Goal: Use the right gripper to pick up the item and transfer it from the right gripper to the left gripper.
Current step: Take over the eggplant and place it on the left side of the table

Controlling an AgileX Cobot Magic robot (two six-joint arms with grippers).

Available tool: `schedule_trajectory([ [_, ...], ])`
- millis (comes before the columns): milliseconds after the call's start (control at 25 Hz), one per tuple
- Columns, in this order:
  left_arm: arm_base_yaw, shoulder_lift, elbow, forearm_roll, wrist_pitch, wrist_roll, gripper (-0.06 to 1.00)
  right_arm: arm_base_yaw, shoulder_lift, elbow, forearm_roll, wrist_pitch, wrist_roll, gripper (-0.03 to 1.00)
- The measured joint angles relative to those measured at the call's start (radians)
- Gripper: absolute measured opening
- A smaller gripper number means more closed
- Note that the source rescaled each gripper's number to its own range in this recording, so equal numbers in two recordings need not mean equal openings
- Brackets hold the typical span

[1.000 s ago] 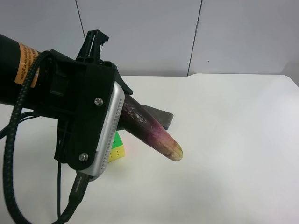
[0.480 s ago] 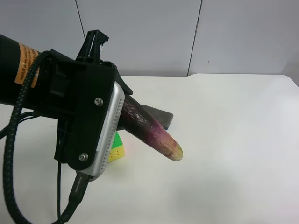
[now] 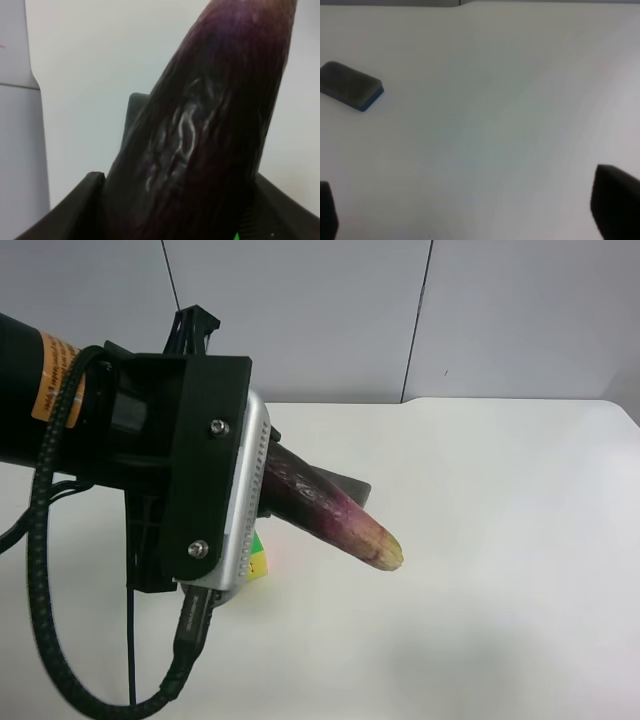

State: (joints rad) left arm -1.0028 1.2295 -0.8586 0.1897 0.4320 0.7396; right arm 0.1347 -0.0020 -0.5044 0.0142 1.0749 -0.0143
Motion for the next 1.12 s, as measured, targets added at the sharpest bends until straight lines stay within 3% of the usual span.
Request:
schedule_trajectory([
  [120,0.026,0.000,0.000,0.000,0.000,-0.111,0.00,0.000,0.000,0.000,0.000,0.000,0.000,1.00],
  [240,0.120,0.000,0.000,0.000,0.000,-0.232,0.00,0.000,0.000,0.000,0.000,0.000,0.000,1.00],
  [520,0.511,0.000,0.000,-0.041,0.000,-0.452,0.00,0.000,0.000,0.000,0.000,0.000,0.000,1.00],
  [720,0.716,0.006,0.000,-0.092,0.000,-0.520,0.00,0.000,0.000,0.000,0.000,0.000,0.000,1.00],
  [920,0.796,0.077,0.000,-0.099,0.002,-0.579,0.00,0.000,0.000,0.000,0.000,0.000,0.000,1.00],
  [1120,0.819,0.186,0.000,-0.102,0.003,-0.634,0.00,0.000,0.000,0.000,0.000,0.000,0.000,1.00],
])
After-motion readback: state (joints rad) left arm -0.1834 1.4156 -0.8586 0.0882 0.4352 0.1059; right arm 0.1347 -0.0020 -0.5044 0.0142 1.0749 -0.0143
